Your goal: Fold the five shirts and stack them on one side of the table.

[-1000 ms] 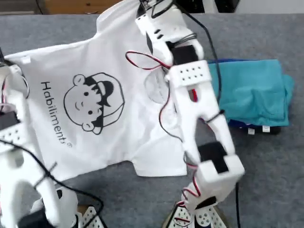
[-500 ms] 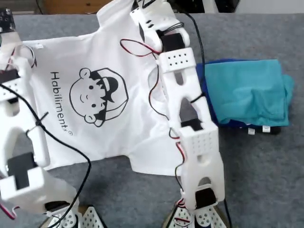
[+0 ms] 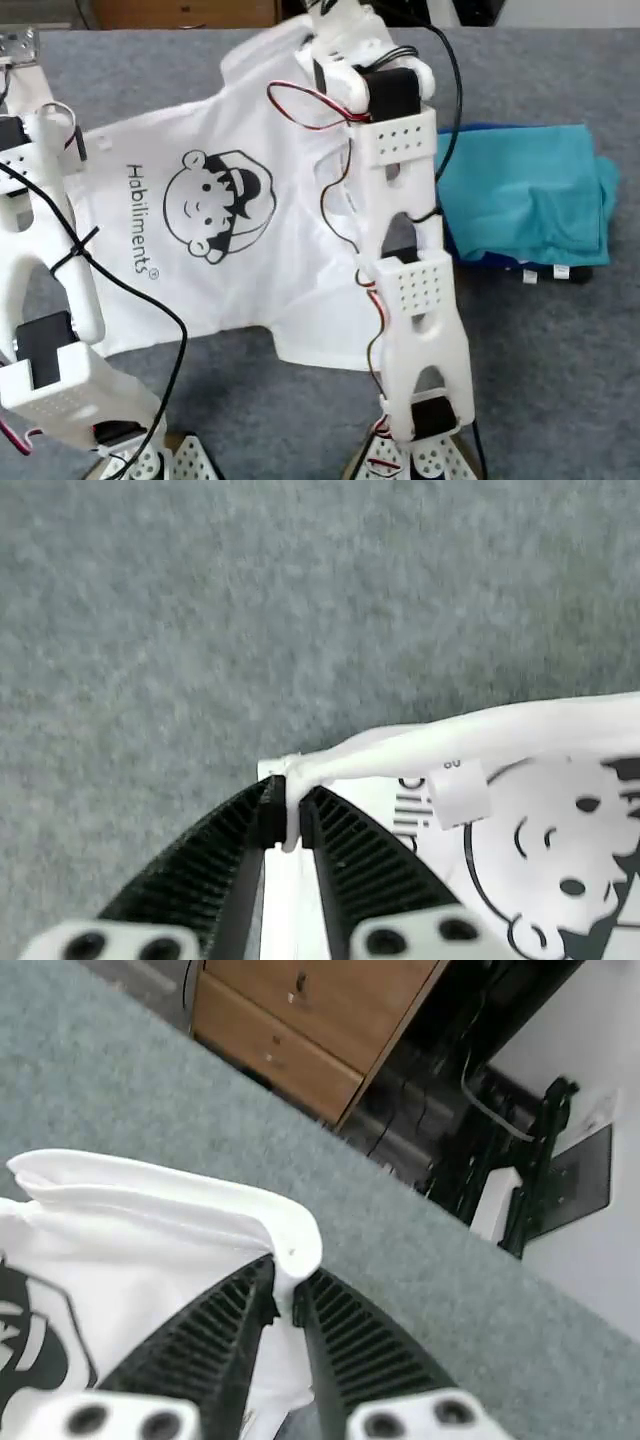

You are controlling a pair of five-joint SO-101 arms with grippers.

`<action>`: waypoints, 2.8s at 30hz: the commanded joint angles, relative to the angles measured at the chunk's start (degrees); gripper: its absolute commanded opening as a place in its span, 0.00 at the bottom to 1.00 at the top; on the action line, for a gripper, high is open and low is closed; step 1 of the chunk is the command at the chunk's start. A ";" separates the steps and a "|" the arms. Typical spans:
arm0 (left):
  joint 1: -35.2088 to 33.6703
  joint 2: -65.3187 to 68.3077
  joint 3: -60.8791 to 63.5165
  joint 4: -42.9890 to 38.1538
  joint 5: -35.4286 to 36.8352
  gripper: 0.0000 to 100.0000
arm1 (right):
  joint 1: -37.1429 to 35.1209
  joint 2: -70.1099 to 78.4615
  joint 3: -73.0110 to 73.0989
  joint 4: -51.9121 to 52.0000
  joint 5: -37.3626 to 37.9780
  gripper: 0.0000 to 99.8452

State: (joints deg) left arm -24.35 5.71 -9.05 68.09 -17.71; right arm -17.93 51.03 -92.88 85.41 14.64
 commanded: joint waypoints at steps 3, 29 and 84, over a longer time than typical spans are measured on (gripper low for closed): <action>0.53 -0.22 -2.73 5.63 -0.26 0.02 | 0.31 -1.10 -2.51 9.05 3.52 0.00; 3.52 -11.21 27.96 8.53 -3.25 0.02 | -0.84 -4.00 13.05 17.14 4.57 0.00; -12.04 -41.36 62.77 5.36 -23.47 0.02 | 0.31 -97.71 153.01 -15.56 13.63 0.00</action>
State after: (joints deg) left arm -35.78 -34.20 53.27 73.98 -40.48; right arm -18.11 -45.41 59.47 71.08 26.77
